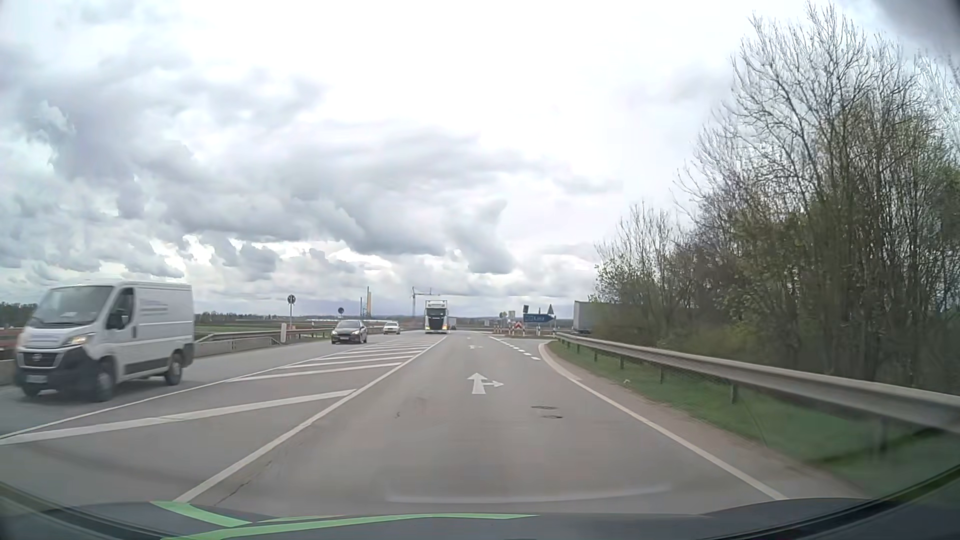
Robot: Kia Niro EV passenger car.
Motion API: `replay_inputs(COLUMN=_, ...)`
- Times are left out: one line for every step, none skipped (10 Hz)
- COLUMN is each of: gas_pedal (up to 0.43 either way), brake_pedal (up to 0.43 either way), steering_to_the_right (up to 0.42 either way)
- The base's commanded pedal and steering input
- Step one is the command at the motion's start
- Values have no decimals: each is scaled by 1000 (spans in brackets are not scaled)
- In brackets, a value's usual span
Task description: Follow the waypoints while adhering to traffic rules and regulations
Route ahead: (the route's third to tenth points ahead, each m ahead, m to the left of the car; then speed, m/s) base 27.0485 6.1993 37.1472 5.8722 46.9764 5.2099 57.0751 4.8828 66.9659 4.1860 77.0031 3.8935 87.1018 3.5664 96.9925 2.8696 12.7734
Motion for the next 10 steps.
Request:
replay_inputs(gas_pedal=87, brake_pedal=0, steering_to_the_right=1)
replay_inputs(gas_pedal=87, brake_pedal=0, steering_to_the_right=1)
replay_inputs(gas_pedal=87, brake_pedal=0, steering_to_the_right=0)
replay_inputs(gas_pedal=87, brake_pedal=0, steering_to_the_right=0)
replay_inputs(gas_pedal=87, brake_pedal=0, steering_to_the_right=0)
replay_inputs(gas_pedal=87, brake_pedal=0, steering_to_the_right=0)
replay_inputs(gas_pedal=98, brake_pedal=0, steering_to_the_right=0)
replay_inputs(gas_pedal=98, brake_pedal=0, steering_to_the_right=-1)
replay_inputs(gas_pedal=98, brake_pedal=0, steering_to_the_right=-1)
replay_inputs(gas_pedal=98, brake_pedal=0, steering_to_the_right=-1)
